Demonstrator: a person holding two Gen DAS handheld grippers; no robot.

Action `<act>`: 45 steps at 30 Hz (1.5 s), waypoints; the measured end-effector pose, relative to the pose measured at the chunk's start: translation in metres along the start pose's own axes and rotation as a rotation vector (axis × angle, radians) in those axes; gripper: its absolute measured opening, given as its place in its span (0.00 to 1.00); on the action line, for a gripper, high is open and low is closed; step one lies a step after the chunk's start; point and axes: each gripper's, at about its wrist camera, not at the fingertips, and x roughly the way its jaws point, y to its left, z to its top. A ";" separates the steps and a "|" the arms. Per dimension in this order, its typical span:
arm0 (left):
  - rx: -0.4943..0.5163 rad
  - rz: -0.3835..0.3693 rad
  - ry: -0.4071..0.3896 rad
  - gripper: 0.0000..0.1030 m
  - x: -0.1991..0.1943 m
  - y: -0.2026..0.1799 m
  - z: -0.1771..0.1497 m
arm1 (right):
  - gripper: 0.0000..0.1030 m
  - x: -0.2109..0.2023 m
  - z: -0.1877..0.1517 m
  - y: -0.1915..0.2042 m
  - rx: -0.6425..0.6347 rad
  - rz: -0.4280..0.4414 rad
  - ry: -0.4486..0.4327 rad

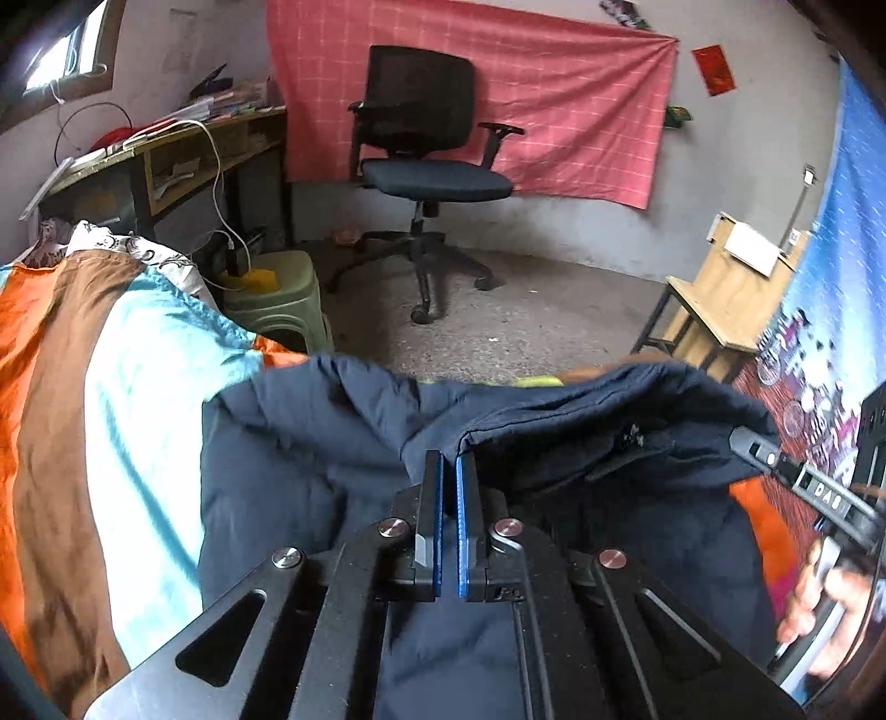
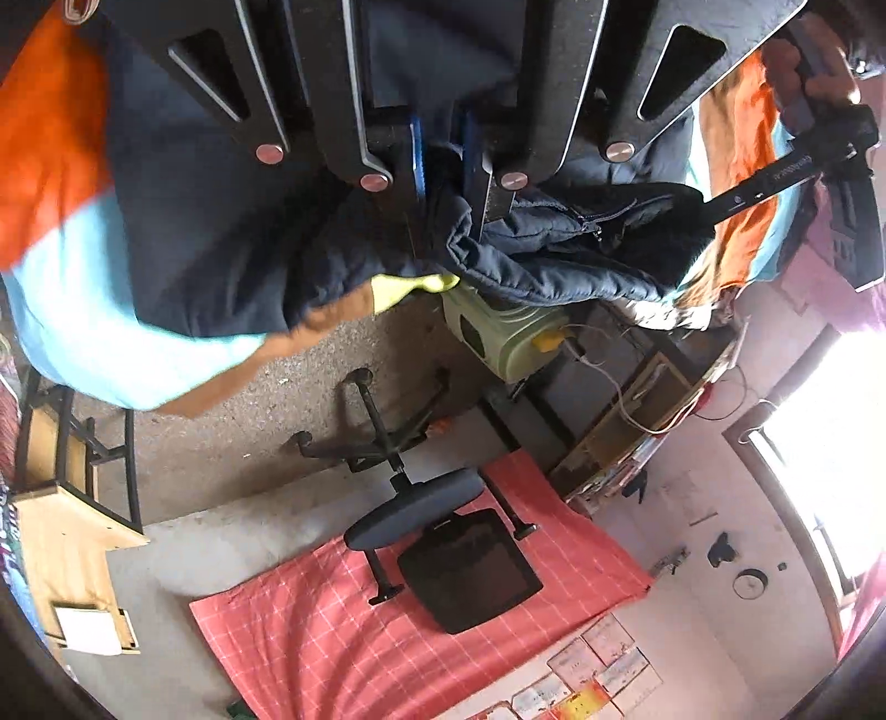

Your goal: Fold large clothes

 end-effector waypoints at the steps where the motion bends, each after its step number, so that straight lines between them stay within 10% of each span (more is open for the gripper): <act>1: 0.003 -0.005 -0.004 0.02 -0.005 -0.001 -0.009 | 0.09 -0.010 -0.009 0.008 -0.035 -0.011 -0.005; 14: -0.156 -0.041 0.068 0.01 0.011 0.005 -0.081 | 0.08 -0.019 -0.100 0.011 -0.168 -0.168 0.043; 36: -0.104 -0.160 -0.084 0.04 -0.021 0.022 -0.038 | 0.08 0.018 -0.109 0.000 -0.330 -0.234 0.088; 45: 0.035 -0.098 0.107 0.04 0.073 -0.023 -0.013 | 0.12 0.016 -0.101 -0.003 -0.330 -0.202 0.119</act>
